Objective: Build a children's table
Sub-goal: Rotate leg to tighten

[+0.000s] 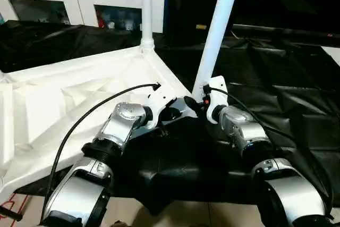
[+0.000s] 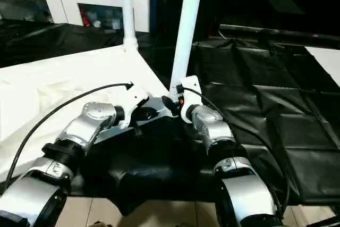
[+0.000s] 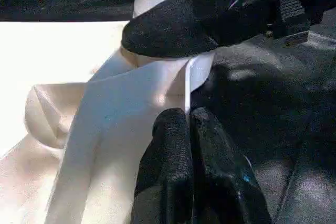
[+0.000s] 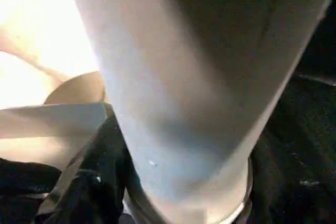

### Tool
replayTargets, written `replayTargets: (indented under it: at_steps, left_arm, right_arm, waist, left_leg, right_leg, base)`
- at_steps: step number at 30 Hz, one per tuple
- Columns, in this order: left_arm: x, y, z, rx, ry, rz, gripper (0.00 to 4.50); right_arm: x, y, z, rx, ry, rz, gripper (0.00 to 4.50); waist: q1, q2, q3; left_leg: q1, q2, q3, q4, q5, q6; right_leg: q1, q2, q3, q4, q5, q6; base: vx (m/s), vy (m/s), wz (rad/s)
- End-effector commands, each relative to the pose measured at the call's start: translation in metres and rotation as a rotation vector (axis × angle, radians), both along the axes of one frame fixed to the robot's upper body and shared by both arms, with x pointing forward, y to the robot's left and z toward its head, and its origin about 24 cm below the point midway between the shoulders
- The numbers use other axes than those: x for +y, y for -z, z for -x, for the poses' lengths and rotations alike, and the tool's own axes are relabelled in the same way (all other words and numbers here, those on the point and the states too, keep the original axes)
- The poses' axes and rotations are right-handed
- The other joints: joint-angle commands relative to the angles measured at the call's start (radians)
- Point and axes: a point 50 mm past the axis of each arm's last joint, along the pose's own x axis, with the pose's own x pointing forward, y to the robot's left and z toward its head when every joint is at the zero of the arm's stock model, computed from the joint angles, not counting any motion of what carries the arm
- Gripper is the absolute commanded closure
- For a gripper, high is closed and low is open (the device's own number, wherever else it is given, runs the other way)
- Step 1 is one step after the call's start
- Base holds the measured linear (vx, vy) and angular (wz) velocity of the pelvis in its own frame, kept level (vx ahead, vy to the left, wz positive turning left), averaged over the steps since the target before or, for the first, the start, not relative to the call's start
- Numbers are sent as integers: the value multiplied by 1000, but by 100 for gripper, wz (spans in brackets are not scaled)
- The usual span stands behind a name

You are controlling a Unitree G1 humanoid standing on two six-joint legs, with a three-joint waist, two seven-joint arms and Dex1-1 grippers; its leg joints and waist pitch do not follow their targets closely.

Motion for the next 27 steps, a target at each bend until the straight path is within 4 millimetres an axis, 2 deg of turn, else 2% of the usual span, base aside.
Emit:
replayTargets:
  at_steps: [1,3,4,5,7,9,11,16,20,21,22,23,25,27]
  left_arm:
    - [-32,-16,1,-51,92,67,450]
    - [-31,-16,1,-51,105,67,450]
    - [-25,-15,4,-42,141,67,450]
    - [-17,-13,8,-33,188,71,450]
    - [-13,-13,10,-25,218,77,450]
    - [-9,-13,13,-17,259,87,450]
    - [-3,-15,17,-5,306,99,450]
    - [3,-16,20,9,349,93,450]
    - [11,-16,23,32,388,86,450]
    - [14,-16,24,42,403,85,450]
    - [16,-16,25,50,418,84,450]
    - [19,-16,27,63,435,83,450]
    - [21,-17,29,73,450,83,450]
    - [23,-17,30,77,458,83,450]
  right_arm:
    - [32,26,20,138,-136,8,105]
    - [33,24,20,137,-154,-18,92]
    - [29,19,20,113,-229,-36,79]
    - [23,15,21,84,-320,-34,79]
    - [18,13,23,69,-373,-27,79]
    - [10,12,26,58,-430,-27,79]
    - [0,10,30,48,-497,-38,79]
    - [-12,6,37,54,-587,-66,79]
    - [-20,4,46,83,-680,-94,79]
    - [-23,3,49,96,-709,-101,79]
    - [-25,4,52,111,-740,-102,79]
    - [-27,5,54,128,-760,-97,102]
    - [-28,6,56,133,-762,-94,102]
    - [-28,6,57,137,-765,-95,133]
  waist:
    - [2,4,-60]
    - [1,4,-57]
    - [1,5,-57]
    - [3,3,-58]
    - [2,3,-57]
    - [2,4,-59]
    - [5,4,-61]
    - [13,7,-62]
    - [25,7,-58]
    - [24,6,-58]
    - [28,7,-58]
    - [32,9,-57]
    - [34,9,-57]
    - [37,9,-57]
  left_leg:
    - [13,12,0,-70,-312,-4]
    - [14,13,-1,-72,-328,-4]
    - [15,13,-2,-72,-336,-5]
    - [13,13,-3,-72,-344,2]
    - [8,15,-4,-74,-331,8]
    - [13,16,-2,-70,-317,14]
    - [12,18,1,-68,-287,28]
    - [15,18,4,-64,-250,45]
    - [18,24,8,-65,-272,40]
    - [15,23,8,-66,-271,39]
    - [18,23,9,-66,-276,35]
    - [19,24,8,-67,-285,31]
    - [18,24,8,-69,-287,25]
    - [20,24,8,-69,-295,16]
  right_leg:
    - [36,-41,18,-83,-262,-185]
    - [36,-41,17,-85,-285,-183]
    - [35,-42,17,-86,-295,-182]
    - [39,-42,16,-88,-309,-176]
    - [42,-44,17,-86,-287,-176]
    - [40,-43,18,-82,-248,-194]
    - [45,-42,18,-76,-184,-222]
    - [48,-38,17,-68,-114,-249]
    - [46,-38,17,-71,-156,-247]
    - [47,-39,17,-69,-160,-245]
    - [44,-39,17,-71,-176,-239]
    - [43,-40,17,-73,-192,-235]
    - [42,-41,18,-73,-202,-234]
    - [39,-41,18,-74,-215,-230]
  base:
    - [0,0,0]
    - [0,0,0]
    - [0,0,0]
    - [0,0,0]
    - [0,0,0]
    - [0,0,0]
    - [0,0,0]
    - [0,0,0]
    - [0,0,0]
    - [0,0,0]
    - [0,0,0]
    - [0,0,0]
    - [0,0,0]
    - [0,0,0]
